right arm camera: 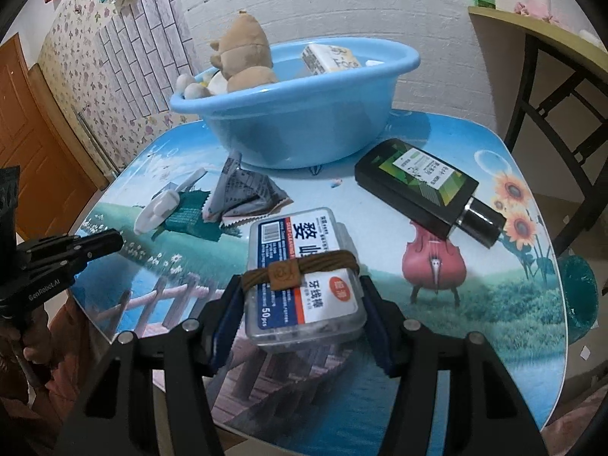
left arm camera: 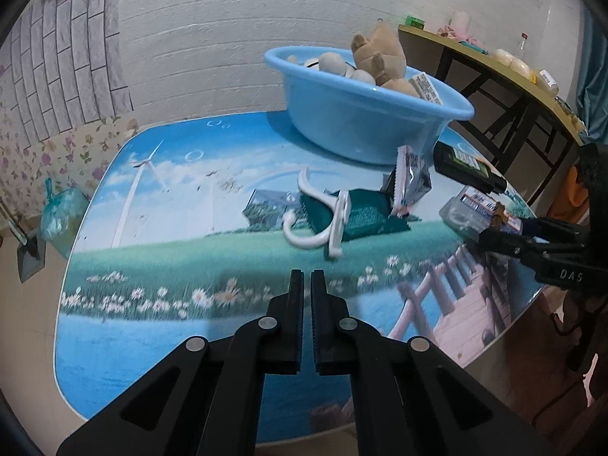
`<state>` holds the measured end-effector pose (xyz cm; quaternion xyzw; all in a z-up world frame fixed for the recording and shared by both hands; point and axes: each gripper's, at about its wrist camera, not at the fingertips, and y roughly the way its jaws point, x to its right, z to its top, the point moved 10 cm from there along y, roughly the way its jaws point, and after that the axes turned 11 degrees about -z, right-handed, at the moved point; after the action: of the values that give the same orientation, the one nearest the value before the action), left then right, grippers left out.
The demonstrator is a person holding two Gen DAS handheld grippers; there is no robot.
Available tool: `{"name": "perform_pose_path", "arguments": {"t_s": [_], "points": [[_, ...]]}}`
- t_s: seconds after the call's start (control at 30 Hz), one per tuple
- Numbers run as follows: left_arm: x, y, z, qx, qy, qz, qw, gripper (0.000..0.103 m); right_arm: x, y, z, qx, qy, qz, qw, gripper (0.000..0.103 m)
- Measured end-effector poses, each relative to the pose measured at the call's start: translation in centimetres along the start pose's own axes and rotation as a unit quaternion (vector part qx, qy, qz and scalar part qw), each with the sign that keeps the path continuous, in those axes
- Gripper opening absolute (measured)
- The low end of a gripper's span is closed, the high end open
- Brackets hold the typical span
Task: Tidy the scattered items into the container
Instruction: 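Grasp the white toothpick box with the brown band using the right tool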
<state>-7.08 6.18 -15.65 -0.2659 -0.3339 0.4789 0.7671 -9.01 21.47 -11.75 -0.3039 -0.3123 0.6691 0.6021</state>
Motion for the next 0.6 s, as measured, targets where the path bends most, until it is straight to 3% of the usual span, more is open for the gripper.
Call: {"name": "perform_pose_path", "arguments": {"t_s": [0.27,0.33,0.4,0.5,0.6], "points": [[-0.6,0.8,-0.2,-0.005,-0.011,0.022,0.9997,0.008,1.4,-0.4,-0.6,0.002,0.022,-0.018,1.0,0.058],[-0.7,1.2,-0.1,-0.009,-0.013,0.027,0.9995,0.015,1.7,-0.4,-0.8,0.002,0.025,-0.02,0.999,0.058],[-0.7,1.3,0.2,-0.006,-0.012,0.032,0.9994,0.038,1.8,-0.2,-1.0,0.001,0.029,-0.02,0.999,0.058],[-0.7,1.1,0.8,0.008,-0.006,0.04,0.9992,0.056,1.8,-0.1,-1.0,0.005,0.027,-0.022,0.999,0.058],[-0.7,1.4,1.2,0.01,-0.006,0.041,0.9991,0.064,1.7,-0.1,-0.9,0.009,0.025,-0.023,0.999,0.058]]}}
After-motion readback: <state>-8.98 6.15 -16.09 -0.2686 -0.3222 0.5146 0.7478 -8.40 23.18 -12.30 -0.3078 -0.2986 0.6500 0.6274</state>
